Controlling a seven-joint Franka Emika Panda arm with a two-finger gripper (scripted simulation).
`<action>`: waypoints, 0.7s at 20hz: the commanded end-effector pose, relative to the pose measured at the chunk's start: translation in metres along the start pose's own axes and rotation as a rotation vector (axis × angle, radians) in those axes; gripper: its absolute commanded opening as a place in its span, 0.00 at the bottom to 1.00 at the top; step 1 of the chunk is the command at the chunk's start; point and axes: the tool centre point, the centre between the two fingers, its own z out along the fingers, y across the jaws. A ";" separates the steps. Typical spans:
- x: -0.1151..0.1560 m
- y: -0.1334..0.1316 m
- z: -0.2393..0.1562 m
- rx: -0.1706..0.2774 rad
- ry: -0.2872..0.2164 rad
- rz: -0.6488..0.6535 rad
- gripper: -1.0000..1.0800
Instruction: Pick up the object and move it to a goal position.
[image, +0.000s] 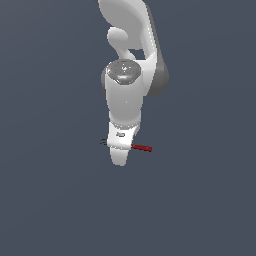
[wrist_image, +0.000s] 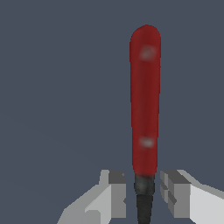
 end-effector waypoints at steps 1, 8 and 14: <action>0.007 0.000 -0.021 0.001 0.000 0.001 0.00; 0.018 0.001 -0.056 0.001 0.001 0.003 0.00; 0.019 0.003 -0.061 0.001 0.000 0.004 0.00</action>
